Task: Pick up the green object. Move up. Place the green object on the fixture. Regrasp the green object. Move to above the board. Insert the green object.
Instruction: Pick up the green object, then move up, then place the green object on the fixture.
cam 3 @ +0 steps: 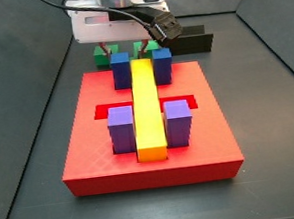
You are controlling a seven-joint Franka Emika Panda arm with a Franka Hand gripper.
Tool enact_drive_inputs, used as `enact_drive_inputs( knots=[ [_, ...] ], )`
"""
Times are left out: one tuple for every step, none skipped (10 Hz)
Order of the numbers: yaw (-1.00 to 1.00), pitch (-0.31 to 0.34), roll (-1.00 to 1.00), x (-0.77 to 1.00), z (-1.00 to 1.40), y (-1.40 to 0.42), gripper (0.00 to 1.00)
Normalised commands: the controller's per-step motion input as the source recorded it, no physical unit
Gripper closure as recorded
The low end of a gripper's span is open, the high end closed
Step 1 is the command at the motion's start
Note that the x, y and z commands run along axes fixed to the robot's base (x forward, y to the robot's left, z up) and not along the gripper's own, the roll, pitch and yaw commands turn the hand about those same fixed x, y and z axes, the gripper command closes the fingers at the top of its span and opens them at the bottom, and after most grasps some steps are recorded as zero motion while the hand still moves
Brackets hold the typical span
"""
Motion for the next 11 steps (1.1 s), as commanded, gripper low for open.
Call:
enact_drive_inputs(
  knots=[
    [0.0,0.0,0.0,0.0,0.0,0.0,1.0],
    [0.0,0.0,0.0,0.0,0.0,0.0,1.0],
    [0.0,0.0,0.0,0.0,0.0,0.0,1.0],
    [0.0,0.0,0.0,0.0,0.0,0.0,1.0],
    [0.0,0.0,0.0,0.0,0.0,0.0,1.0],
    [0.0,0.0,0.0,0.0,0.83,0.0,1.0],
    [0.04,-0.004,0.0,0.04,0.82,0.06,1.0],
    [0.04,0.026,-0.01,0.01,0.72,0.06,1.0],
    [0.02,0.008,-0.04,0.0,0.34,0.02,1.0],
    [0.0,0.0,0.0,-0.04,0.0,0.02,1.0],
    [-0.15,-0.106,-0.53,0.01,0.05,0.28,1.0]
  ],
)
